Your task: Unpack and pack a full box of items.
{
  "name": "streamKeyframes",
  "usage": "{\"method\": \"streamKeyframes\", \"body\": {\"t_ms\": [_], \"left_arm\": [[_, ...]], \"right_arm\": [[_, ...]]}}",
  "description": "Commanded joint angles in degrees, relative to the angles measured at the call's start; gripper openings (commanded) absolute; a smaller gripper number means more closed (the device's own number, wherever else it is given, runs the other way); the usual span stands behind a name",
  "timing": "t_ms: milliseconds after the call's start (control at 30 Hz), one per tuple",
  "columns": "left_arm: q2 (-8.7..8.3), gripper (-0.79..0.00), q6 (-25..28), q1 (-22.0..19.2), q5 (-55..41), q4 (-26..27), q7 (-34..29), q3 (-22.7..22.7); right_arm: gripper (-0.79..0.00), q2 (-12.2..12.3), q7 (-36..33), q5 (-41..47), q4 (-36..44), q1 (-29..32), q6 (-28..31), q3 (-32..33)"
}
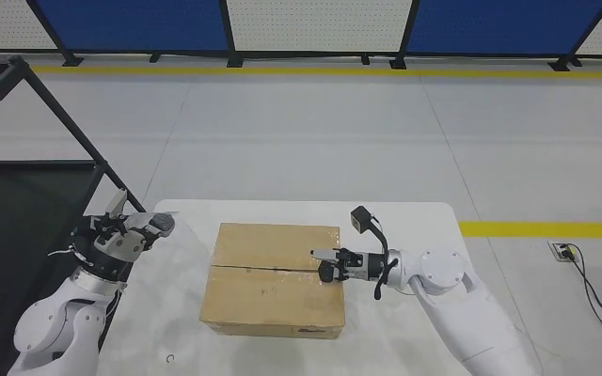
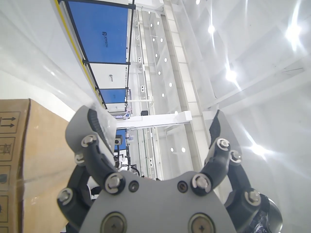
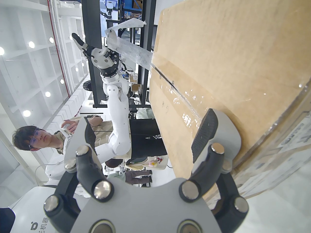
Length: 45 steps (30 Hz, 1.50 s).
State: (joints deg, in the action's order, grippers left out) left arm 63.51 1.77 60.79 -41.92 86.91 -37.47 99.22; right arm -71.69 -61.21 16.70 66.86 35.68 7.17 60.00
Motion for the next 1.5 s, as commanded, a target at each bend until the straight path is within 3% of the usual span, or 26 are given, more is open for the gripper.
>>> {"method": "streamKeyframes", "body": {"t_ms": [0, 933, 1467], "left_arm": [[-0.04, 0.000, 0.0, 0.1, 0.0, 0.6, -0.1, 0.0], [-0.33, 0.000, 0.4, -0.8, 2.0, 8.7, -0.2, -3.4], [-0.37, 0.000, 1.9, -0.8, 9.7, 13.7, 0.3, -8.4]], "right_arm": [[0.000, 0.0, 0.1, 0.0, 0.0, 0.0, -0.1, -0.1], [0.000, -0.3, 2.9, 0.0, 0.4, 0.5, 0.2, -0.9], [0.000, -0.3, 4.8, 0.2, 1.0, 1.3, 0.7, -0.4]]}}
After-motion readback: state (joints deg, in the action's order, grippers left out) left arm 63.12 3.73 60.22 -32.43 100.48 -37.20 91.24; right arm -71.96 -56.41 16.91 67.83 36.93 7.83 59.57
